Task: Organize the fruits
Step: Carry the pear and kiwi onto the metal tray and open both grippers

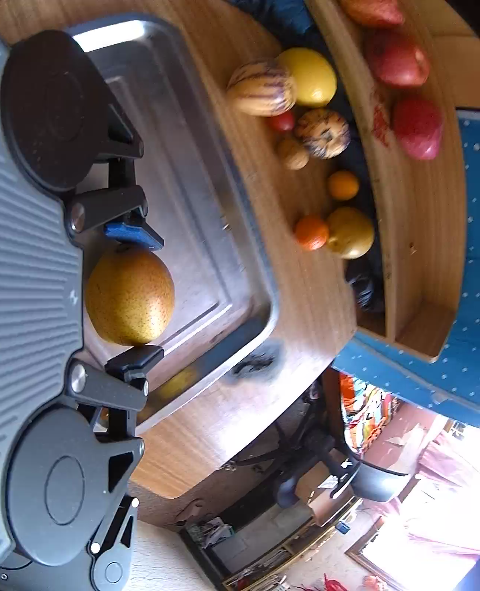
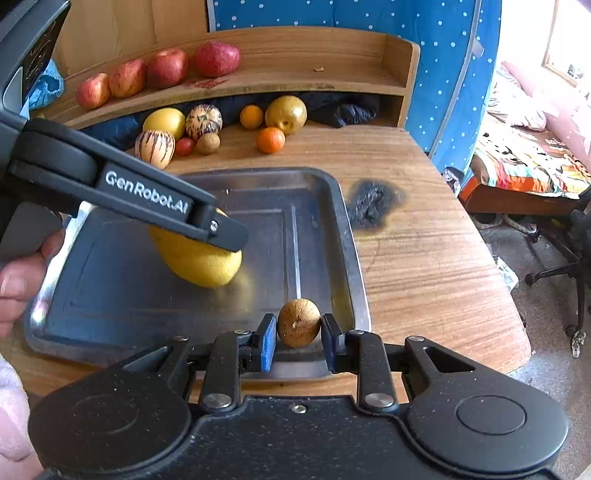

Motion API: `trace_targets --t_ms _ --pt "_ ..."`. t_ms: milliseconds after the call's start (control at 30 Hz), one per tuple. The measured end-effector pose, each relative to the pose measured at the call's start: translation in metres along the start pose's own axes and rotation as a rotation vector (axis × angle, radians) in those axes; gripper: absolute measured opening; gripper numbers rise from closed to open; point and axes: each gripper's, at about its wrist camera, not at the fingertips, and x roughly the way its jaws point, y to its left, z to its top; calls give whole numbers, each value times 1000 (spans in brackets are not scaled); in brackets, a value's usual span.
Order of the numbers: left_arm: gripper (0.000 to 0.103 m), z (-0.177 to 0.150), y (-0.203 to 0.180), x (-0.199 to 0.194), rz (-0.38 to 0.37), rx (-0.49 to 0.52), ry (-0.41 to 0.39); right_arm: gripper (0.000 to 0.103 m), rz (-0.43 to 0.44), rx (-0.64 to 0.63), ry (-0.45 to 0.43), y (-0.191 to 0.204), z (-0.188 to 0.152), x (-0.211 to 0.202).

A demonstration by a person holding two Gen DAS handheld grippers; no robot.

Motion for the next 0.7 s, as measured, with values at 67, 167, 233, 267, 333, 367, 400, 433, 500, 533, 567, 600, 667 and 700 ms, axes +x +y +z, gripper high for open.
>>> trace_targets --t_ms 67,167,233,267,333,367,400,433,500,533,567,600,667,700 --pt "60 -3 -4 2 9 -5 -5 28 12 -11 4 -1 -2 0" --pt "60 -8 -4 1 20 -24 -12 28 32 -21 6 -2 -6 1" --pt "60 -10 -4 1 26 -38 -12 29 38 -30 4 -3 -8 0" --pt "61 -11 -4 1 28 -46 -12 29 43 -35 1 -3 -8 -1" --pt "61 -15 -5 0 33 -56 -14 30 51 -45 -5 -3 -9 -2" --pt "61 -17 -6 -1 35 -62 -15 30 55 -52 -9 -3 -11 -3" --pt "61 -18 -6 -2 38 -67 -16 32 59 -58 -13 -2 -11 -3" --pt "61 -20 -6 -3 41 -72 -17 34 62 -63 -18 -2 -12 -4" --pt "62 -24 -8 -6 50 -83 -23 39 68 -75 -31 -2 -14 -7" --pt "62 -27 -8 -7 58 -87 -26 44 70 -80 -38 -2 -15 -9" --pt "62 -28 -9 -8 67 -93 -27 47 70 -84 -42 -2 -16 -11" --pt "62 -30 -9 -9 77 -100 -26 51 73 -88 -46 -2 -18 -12" --pt "62 -35 -8 -10 90 -116 -25 54 83 -89 -49 -4 -22 -15" --pt "62 -37 -9 -11 98 -124 -28 58 87 -89 -52 -4 -24 -17"
